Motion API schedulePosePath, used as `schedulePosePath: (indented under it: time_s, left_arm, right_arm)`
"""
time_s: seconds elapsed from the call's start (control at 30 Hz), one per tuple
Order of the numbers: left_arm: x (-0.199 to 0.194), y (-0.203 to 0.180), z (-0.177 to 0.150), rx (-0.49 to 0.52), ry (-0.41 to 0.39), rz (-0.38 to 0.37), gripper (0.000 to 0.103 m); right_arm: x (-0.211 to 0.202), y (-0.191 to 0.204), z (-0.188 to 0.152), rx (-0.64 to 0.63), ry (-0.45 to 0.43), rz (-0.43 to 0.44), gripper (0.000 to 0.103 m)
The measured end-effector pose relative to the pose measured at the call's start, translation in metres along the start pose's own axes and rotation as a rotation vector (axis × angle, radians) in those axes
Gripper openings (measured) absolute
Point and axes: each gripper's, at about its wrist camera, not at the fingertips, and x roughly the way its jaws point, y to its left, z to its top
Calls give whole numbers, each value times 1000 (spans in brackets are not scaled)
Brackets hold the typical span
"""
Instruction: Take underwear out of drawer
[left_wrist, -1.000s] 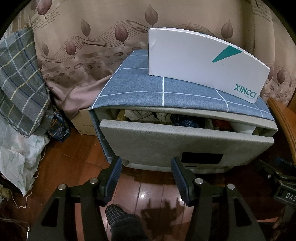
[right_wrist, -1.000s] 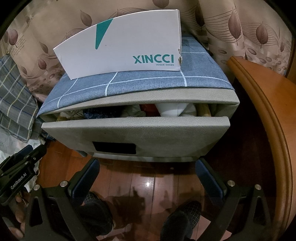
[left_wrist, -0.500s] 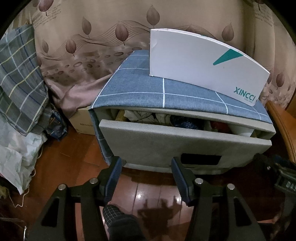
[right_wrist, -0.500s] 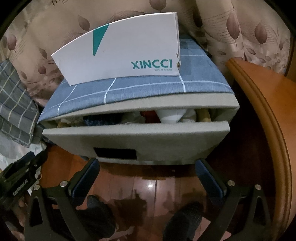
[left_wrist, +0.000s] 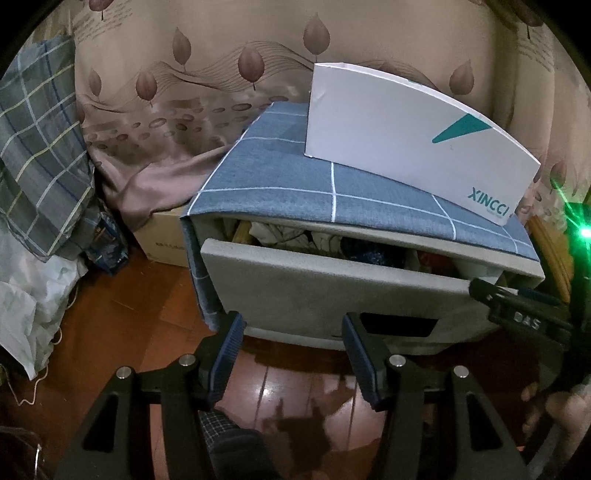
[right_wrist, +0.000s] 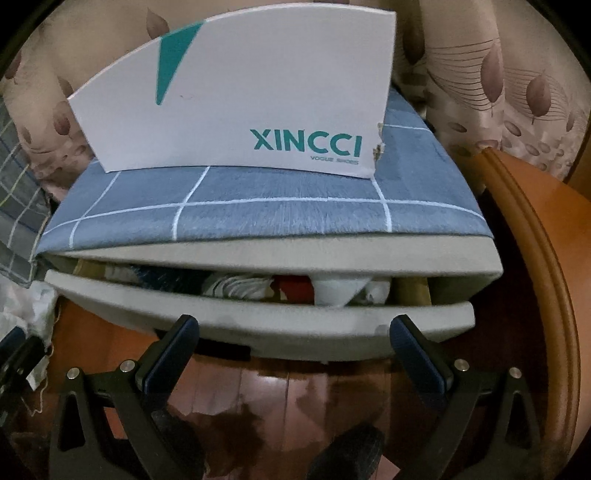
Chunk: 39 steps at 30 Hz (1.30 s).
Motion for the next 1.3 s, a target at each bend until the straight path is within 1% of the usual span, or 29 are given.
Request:
schedulePosePath:
  time_s: [0.2,0.27,0.33,0.53,0.73,0.87,1.07,1.3]
  left_arm:
    - [-1,5,0,-14,-2,-7,57]
    - [0,6,0,-19,-1,-12,57]
    - [0,7,0,-23,-1,-14,57]
    - [1,7,1,-22,0,-14,57]
    - [0,10,1,-52,1,-21,57]
    - [-2,13,1,-71,-1,-19,57]
    - [-4,19,2,-86,-8,-12,57]
    - [-2,33,2,-113,39,-40,57]
  right_arm:
    - [16,8,11,-13,-4,-33,102]
    - [19,11,12,-7,-4,-27,103]
    - [22,9,15,14,4,-17,102]
    - [37,13,19,18,48,-33,102]
    - [40,10,21,18,87,-26,102]
    - [38,7,13,17,116,-19,102]
    - [26,6,-10,16,160,-6,102]
    - [21,-1,-32,17,238,13,102]
